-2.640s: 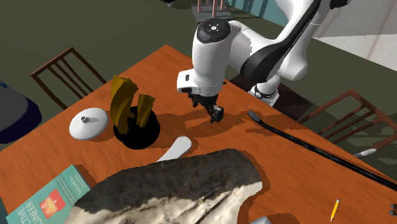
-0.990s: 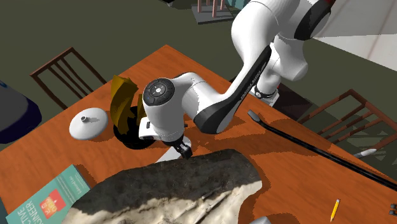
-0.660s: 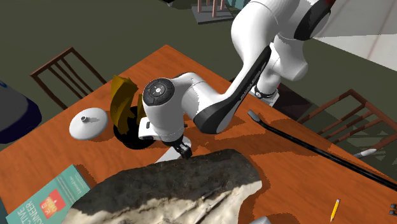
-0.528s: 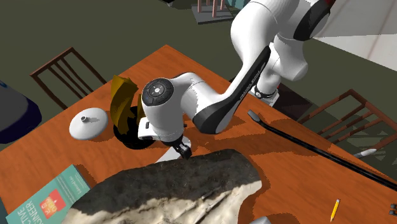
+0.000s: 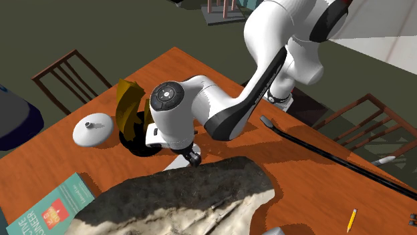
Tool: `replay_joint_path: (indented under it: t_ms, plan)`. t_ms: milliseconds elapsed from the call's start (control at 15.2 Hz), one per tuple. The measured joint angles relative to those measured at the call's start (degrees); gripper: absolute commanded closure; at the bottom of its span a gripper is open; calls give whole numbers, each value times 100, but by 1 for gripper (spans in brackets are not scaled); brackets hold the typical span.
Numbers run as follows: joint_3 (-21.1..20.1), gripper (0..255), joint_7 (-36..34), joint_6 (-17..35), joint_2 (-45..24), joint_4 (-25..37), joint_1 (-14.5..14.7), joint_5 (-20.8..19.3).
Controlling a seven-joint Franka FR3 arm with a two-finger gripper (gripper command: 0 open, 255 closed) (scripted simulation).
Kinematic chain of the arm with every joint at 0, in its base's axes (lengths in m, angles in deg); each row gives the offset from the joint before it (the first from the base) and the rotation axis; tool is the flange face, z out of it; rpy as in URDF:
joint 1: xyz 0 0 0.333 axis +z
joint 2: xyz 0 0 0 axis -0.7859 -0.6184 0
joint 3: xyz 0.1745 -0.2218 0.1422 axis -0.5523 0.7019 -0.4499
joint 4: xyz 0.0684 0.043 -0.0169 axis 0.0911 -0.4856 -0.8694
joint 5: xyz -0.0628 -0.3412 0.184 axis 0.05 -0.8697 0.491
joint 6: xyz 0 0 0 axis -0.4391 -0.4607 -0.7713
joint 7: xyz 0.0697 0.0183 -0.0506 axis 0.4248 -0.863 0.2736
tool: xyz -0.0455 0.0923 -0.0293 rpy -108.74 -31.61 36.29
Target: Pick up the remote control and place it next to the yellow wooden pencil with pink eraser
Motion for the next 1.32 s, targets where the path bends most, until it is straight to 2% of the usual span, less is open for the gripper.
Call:
replay_joint_path:
  t_ms: [198,528,594,660,924,1320]
  plan:
    - [-17,255,11,-182,20,103,10,77]
    - [28,255,-6,-544,40,339,-6,-15]
    - [28,0,-6,-544,42,340,-6,-15]
    - [28,0,-6,-544,41,339,-6,-15]
    - [40,0,-13,-163,447,-440,16,-132]
    - [47,0,-16,286,397,-826,15,-155]
